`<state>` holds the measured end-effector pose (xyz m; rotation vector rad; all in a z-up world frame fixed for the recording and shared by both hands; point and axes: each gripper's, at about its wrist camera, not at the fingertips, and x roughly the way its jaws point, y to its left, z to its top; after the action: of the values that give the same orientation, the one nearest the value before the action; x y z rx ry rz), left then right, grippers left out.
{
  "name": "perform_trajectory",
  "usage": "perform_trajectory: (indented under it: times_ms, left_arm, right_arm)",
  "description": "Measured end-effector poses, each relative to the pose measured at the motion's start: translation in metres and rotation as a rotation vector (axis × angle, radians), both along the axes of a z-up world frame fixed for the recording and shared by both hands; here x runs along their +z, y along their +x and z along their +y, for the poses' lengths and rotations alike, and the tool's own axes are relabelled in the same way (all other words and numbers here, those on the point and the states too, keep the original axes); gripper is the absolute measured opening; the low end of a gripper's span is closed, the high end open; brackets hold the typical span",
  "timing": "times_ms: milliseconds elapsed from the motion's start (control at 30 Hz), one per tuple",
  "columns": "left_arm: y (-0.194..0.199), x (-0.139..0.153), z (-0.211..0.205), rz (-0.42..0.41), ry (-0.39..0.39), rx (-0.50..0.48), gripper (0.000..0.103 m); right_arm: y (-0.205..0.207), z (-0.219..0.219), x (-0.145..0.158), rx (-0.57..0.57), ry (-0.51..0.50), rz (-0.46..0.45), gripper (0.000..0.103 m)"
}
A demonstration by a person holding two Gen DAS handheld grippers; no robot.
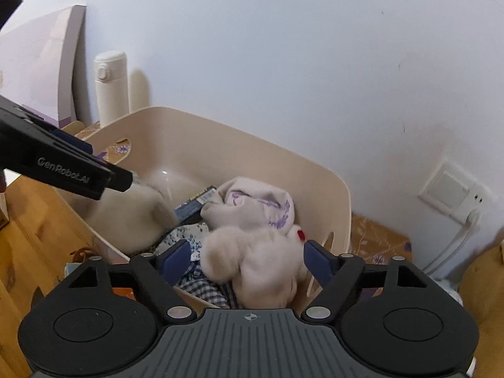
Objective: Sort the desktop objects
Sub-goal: 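Drop plush and cloth into the basket and open both grippers, then grasp the beige plastic clip with the left gripper while the right grasps the orange bottle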
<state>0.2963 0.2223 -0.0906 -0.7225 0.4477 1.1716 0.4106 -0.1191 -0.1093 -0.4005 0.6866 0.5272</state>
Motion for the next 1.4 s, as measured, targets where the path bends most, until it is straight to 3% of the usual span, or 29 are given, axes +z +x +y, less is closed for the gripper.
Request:
perform_trajectory:
  times_ms: [200, 467, 667, 967, 1233, 1400]
  left_arm:
    - [-0.014, 0.004, -0.013, -0.014, 0.002, 0.034, 0.076]
    - [-0.030, 0.000, -0.041, -0.030, -0.012, 0.036, 0.078]
    - [-0.031, -0.014, -0.063, -0.004, -0.033, 0.005, 0.078]
    - [-0.027, -0.049, -0.086, 0.046, -0.126, -0.026, 0.078]
    - [-0.015, -0.071, -0.092, 0.023, -0.206, -0.054, 0.078]
    - [-0.001, -0.082, -0.086, 0.058, -0.232, -0.053, 0.078]
  right_arm:
    - [-0.009, -0.015, 0.015, -0.046, 0.054, -0.003, 0.100]
    - [-0.034, -0.042, 0.018, -0.088, 0.103, 0.031, 0.103]
    - [-0.060, -0.049, -0.004, -0.131, 0.134, 0.122, 0.103]
    - [-0.102, -0.026, -0.043, -0.175, 0.148, 0.209, 0.103]
    - [-0.108, -0.020, -0.068, -0.309, 0.169, 0.295, 0.103]
    - [-0.101, -0.025, -0.079, -0.402, 0.227, 0.374, 0.103]
